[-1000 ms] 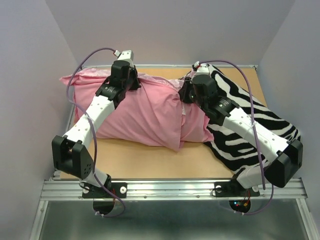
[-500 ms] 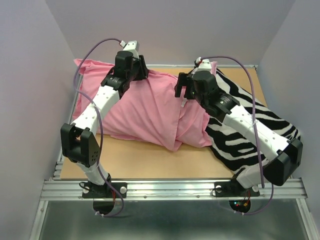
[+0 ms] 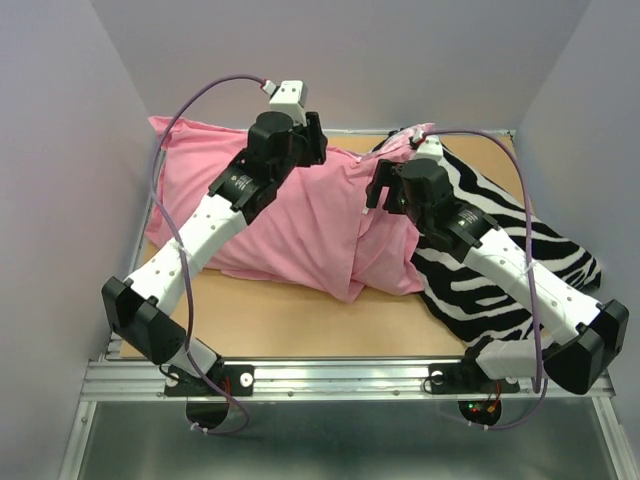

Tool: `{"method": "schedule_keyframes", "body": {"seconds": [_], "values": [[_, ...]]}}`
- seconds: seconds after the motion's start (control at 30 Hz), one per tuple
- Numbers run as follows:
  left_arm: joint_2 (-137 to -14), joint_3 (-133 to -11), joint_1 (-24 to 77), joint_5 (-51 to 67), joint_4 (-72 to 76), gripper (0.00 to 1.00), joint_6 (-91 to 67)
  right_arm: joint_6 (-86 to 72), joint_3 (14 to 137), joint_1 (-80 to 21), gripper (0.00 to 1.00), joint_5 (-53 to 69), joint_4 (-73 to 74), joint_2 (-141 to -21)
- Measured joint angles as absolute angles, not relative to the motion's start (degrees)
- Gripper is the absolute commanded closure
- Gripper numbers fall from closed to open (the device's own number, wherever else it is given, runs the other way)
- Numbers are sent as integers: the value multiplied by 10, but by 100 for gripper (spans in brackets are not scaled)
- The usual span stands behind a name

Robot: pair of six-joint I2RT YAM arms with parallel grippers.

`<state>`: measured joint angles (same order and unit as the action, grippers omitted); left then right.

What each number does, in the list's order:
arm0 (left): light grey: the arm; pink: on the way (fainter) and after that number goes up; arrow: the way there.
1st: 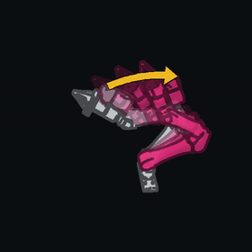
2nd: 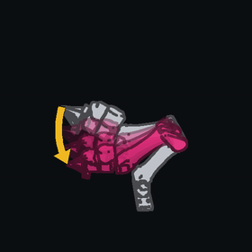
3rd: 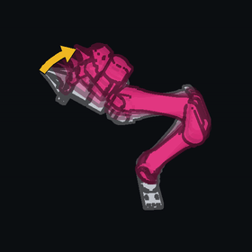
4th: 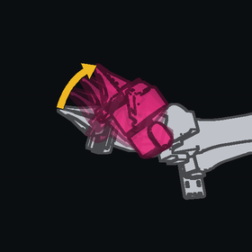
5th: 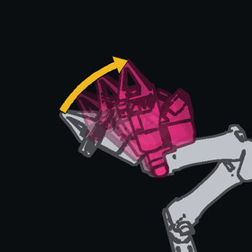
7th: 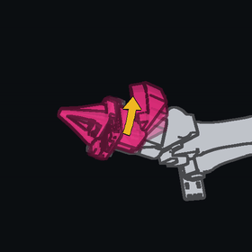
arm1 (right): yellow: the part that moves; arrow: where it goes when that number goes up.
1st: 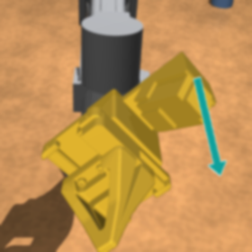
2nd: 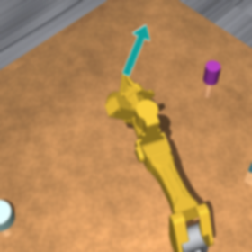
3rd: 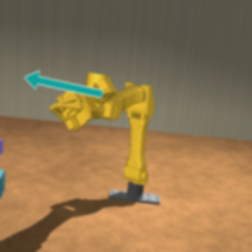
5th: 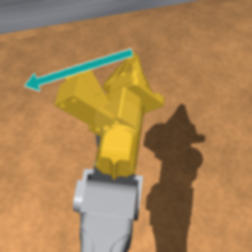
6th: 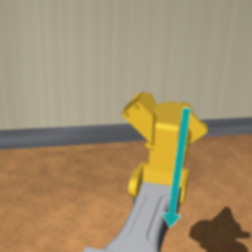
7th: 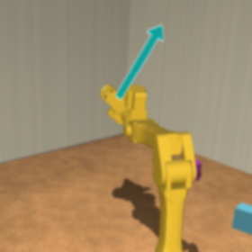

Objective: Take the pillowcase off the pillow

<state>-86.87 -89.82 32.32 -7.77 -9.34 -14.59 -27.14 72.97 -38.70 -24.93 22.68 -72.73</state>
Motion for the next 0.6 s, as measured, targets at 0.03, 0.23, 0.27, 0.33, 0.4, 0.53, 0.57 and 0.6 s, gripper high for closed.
{"method": "schedule_keyframes", "body": {"seconds": [0.03, 0.23, 0.27, 0.33, 0.4, 0.53, 0.57, 0.6], "values": [[-858, -898, 343, -92, -94, 42, -146, -272, 725, -387, 19, -249, 228, -731], [-821, -848, 451, -155, -85, 41, -161, -284, 714, -387, 52, -251, 240, -738], [-821, -837, 467, -160, -84, 41, -164, -284, 714, -387, 59, -251, 240, -738], [-822, -805, 497, -169, -83, 40, -175, -287, 711, -387, 74, -251, 239, -738], [-822, -780, 510, -172, -81, 38, -183, -288, 703, -387, 78, -251, 237, -738], [-825, -743, 526, -176, -75, 38, -199, -289, 678, -387, 79, -251, 239, -734], [-825, -736, 528, -176, -70, 41, -203, -290, 673, -387, 81, -251, 240, -731], [-825, -735, 528, -176, -68, 41, -204, -290, 670, -387, 82, -252, 240, -729]]}}
